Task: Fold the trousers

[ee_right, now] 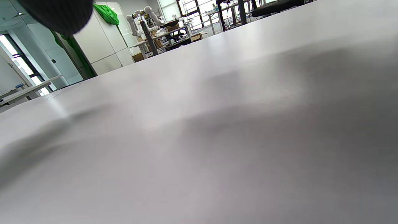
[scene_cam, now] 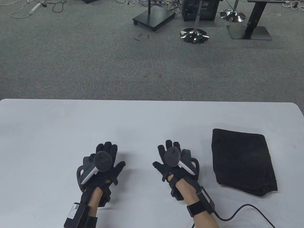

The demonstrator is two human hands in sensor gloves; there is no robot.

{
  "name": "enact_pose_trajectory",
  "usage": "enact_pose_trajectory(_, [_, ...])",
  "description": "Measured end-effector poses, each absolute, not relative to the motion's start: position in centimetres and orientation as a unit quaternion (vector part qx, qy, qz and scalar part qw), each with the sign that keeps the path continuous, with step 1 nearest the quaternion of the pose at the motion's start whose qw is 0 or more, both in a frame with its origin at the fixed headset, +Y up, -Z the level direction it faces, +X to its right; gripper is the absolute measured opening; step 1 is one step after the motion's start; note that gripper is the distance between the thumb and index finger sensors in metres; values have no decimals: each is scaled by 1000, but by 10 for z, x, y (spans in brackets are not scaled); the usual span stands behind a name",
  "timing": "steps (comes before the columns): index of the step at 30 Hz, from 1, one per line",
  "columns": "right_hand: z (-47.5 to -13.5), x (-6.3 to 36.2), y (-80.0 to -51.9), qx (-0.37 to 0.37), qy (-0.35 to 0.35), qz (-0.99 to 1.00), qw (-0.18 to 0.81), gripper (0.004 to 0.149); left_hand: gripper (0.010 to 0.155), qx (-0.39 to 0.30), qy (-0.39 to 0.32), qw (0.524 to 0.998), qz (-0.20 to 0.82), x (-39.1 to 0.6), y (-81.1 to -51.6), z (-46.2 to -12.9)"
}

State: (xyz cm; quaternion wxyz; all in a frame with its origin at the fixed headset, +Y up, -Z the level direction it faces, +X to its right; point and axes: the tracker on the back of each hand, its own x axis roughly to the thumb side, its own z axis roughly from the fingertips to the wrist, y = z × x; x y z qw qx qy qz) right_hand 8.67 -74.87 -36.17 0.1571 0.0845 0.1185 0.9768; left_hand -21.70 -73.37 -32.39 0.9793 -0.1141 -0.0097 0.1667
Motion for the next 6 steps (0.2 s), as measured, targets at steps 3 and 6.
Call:
enact_pose_trajectory(3, [-361,87,-748,82,119,977,158,72,84,-116,-10,979,165,-217,-734,-324])
enact_pose_trajectory(6, [-361,88,-748,79,118,977,157,72,84,-117,-12,980,163,-216,-734,-324])
